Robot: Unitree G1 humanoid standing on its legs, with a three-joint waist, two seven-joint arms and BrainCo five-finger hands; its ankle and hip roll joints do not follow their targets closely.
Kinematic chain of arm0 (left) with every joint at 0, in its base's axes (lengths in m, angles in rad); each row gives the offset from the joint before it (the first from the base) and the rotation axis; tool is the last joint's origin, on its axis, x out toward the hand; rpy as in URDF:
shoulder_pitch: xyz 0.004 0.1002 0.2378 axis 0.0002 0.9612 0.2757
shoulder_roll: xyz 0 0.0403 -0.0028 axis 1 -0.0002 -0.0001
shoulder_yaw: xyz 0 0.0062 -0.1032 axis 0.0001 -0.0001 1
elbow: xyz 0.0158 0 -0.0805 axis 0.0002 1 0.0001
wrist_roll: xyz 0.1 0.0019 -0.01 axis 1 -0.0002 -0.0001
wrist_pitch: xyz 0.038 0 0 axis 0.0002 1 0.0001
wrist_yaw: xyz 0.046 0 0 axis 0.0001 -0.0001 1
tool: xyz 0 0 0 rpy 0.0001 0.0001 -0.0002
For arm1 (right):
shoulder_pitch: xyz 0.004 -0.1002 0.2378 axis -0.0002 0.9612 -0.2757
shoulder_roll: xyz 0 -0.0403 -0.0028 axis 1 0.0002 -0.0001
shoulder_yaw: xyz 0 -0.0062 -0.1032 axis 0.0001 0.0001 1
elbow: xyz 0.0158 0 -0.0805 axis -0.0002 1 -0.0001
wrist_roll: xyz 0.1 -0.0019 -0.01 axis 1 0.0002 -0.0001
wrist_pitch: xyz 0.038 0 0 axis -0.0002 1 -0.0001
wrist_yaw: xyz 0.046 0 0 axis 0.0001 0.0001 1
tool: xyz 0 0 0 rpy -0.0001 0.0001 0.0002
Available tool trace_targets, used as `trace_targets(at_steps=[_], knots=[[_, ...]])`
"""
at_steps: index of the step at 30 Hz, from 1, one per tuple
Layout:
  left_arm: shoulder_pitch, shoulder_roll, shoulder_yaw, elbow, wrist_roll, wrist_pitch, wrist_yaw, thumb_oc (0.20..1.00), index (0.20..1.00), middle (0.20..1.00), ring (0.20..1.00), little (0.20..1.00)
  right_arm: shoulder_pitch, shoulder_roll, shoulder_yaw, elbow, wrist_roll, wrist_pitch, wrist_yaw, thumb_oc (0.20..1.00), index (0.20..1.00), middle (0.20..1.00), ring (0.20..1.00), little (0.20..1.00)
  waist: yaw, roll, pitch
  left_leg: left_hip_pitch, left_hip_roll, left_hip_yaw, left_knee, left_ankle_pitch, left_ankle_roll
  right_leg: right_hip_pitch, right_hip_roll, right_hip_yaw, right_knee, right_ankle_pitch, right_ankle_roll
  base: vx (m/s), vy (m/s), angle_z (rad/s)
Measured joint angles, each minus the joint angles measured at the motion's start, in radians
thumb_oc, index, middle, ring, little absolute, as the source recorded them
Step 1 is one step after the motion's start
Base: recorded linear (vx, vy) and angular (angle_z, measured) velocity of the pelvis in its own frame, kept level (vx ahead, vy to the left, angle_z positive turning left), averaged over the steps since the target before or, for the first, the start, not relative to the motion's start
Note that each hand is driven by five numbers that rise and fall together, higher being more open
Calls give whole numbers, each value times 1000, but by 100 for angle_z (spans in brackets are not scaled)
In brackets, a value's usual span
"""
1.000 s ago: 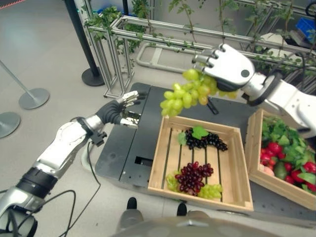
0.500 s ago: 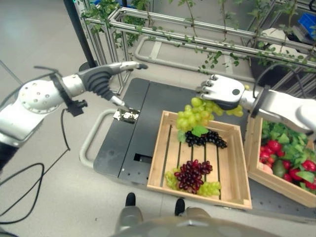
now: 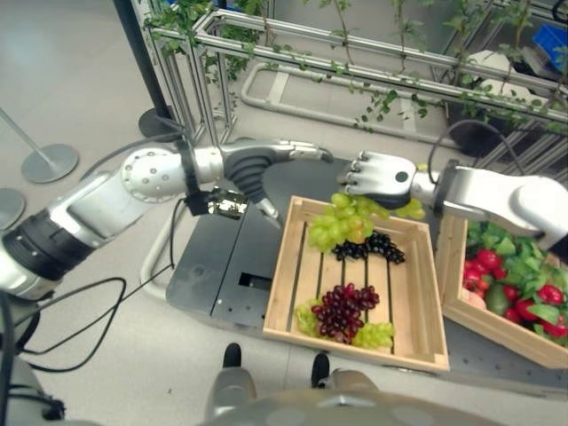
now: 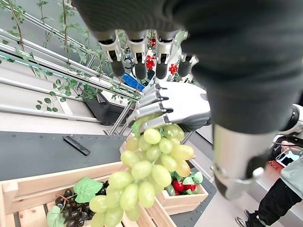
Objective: Pick up the fruits from the basket on one side to the basket on the other side
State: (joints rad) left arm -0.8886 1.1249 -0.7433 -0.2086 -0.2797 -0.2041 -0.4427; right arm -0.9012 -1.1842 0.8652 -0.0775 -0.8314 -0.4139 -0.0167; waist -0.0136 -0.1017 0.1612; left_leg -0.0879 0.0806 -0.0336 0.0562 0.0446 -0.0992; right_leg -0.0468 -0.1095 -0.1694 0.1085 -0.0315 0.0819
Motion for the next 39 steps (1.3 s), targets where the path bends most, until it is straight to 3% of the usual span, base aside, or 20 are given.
trace_targets(at_steps=[10,39], knots=[[3,-75,14,34,74,23,-7,1000,1000,1000,1000,1000,-87,0,0,-55,0,0,4,200,200,200,200,200,2,-1,0,-14,0,0,8,0,0,-13,1,2,6,1,-1,0,0,0],[140,-142,297,20,111,21,14,1000,1000,1000,1000,1000,-291,-5,-5,-105,-5,6,35,200,200,200,200,200,6,-10,17,-29,1,1,10,-2,0,-27,2,4,4,1,-2,0,0,0]])
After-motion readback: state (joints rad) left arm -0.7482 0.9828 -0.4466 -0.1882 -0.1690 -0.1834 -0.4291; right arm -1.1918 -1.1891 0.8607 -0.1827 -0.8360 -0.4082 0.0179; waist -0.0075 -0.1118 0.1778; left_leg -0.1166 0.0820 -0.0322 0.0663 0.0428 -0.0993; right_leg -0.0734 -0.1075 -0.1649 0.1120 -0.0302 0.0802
